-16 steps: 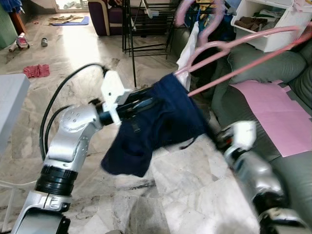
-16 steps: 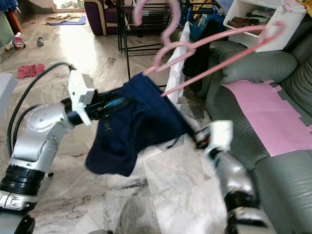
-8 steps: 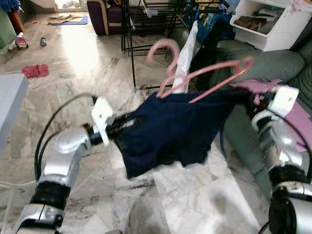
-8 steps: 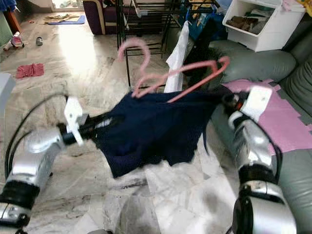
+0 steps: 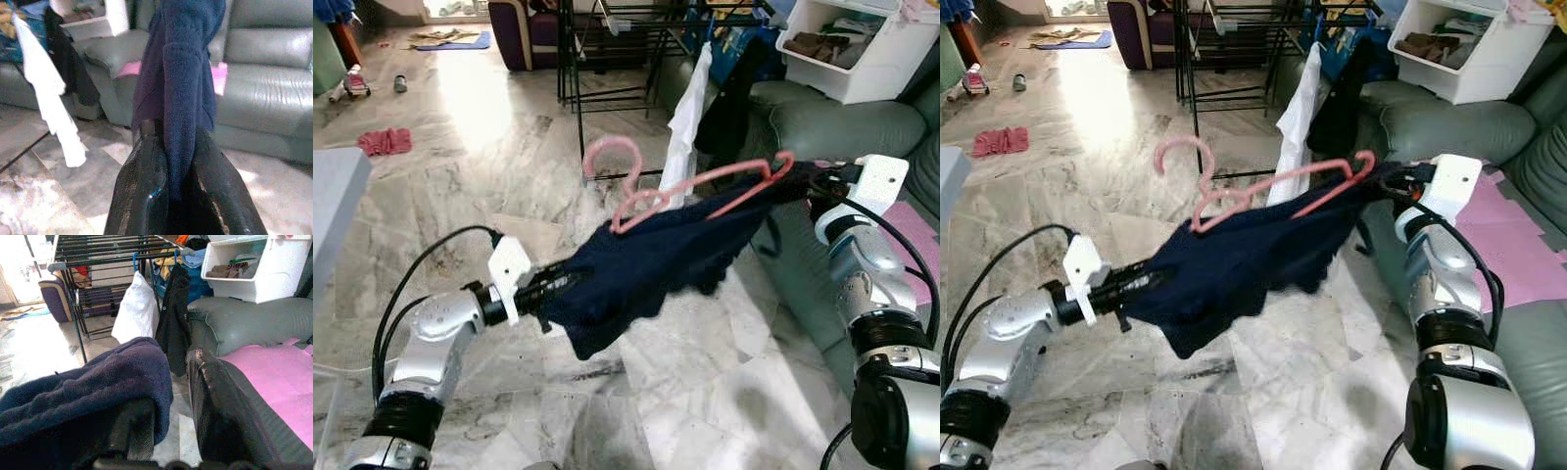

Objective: Hang hanger

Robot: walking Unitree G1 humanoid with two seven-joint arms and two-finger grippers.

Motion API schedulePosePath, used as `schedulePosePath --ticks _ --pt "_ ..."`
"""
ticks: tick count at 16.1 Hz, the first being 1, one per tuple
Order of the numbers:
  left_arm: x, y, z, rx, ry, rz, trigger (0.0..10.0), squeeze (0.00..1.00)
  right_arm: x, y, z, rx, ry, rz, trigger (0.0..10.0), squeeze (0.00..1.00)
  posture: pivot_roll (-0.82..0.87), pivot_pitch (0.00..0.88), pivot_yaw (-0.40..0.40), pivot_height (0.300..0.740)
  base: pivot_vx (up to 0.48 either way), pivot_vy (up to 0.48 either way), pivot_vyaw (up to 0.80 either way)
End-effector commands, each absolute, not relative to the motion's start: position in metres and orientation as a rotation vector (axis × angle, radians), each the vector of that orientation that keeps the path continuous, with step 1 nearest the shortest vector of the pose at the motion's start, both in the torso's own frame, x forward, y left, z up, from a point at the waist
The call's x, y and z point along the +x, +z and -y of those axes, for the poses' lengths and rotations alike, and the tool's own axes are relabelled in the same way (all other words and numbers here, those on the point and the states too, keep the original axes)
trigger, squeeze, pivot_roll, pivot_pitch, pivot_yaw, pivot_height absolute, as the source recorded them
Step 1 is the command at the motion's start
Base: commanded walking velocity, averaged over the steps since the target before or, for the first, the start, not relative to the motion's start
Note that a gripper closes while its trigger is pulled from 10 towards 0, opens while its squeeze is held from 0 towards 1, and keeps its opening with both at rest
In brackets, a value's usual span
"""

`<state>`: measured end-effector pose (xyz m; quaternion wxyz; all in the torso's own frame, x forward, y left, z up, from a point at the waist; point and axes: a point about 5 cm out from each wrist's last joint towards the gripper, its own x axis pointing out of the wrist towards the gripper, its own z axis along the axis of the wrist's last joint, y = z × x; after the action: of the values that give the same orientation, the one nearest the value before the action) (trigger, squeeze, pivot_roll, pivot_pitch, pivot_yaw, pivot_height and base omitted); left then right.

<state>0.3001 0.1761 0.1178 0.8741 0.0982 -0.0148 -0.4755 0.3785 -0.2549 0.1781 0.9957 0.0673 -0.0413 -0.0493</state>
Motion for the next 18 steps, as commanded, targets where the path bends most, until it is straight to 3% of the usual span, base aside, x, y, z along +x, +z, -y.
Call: schedulePosePath --ticks 1,6,10,18 --pt "0.289 0.102 -0.201 0.246 -0.964 -0.07 0.0 0.0 0.373 0.21 0.29 0.113 -0.241 0.199 0.0 0.0 0.06 0.062 -0.085 0.74 0.0 0.0 0.0" --pt "0.282 0.081 -0.218 0.323 -0.971 -0.176 0.0 0.0 0.377 0.214 0.282 0.063 -0.203 0.212 0.0 0.0 0.05 0.064 -0.084 0.74 0.0 0.0 0.0" --pt "0.289 0.071 -0.23 0.355 -0.842 -0.247 0.0 0.0 0.38 0.221 0.267 0.036 -0.136 0.24 0.0 0.0 0.04 0.067 -0.083 0.74 0.0 0.0 0.0" --pt "0.313 0.075 -0.181 0.303 -0.799 -0.2 0.0 0.0 0.382 0.207 0.199 -0.056 0.143 0.253 0.0 0.0 0.05 0.064 -0.085 0.74 0.0 0.0 0.0"
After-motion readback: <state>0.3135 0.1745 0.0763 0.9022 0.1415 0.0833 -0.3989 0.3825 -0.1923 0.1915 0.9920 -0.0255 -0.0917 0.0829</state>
